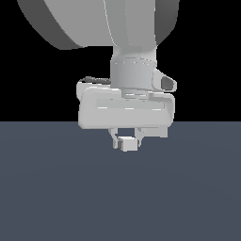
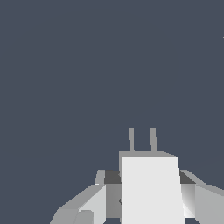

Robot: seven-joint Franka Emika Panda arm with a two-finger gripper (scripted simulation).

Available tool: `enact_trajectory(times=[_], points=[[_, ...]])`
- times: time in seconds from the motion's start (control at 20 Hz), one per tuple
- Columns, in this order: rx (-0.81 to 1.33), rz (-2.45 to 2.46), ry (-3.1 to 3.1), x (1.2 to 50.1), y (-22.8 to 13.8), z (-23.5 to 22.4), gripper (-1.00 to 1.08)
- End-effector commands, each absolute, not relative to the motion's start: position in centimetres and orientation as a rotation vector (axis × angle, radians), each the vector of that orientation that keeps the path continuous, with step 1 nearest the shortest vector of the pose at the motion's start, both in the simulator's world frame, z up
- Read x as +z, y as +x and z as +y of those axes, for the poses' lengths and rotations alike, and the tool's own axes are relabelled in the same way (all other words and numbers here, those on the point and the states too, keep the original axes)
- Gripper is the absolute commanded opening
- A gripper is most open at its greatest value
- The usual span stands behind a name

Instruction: Plug the charger into the wall socket.

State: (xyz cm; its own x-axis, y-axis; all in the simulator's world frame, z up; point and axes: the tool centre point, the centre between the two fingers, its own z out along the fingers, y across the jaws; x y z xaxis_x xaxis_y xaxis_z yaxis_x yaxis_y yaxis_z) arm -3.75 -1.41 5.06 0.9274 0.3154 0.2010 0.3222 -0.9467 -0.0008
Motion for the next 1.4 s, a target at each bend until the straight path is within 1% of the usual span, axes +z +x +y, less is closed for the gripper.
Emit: enact_trajectory(times=[0.0, 0.75, 1.35], points=[[-0.313, -0.396, -3.073, 5.7, -3.0, -1.9, -1.00], [-0.316, 0.209, -3.131, 9.0, 0.0, -5.6, -1.00], [-0.310, 0.431, -3.124, 10.0, 0.6, -7.3, -1.00]])
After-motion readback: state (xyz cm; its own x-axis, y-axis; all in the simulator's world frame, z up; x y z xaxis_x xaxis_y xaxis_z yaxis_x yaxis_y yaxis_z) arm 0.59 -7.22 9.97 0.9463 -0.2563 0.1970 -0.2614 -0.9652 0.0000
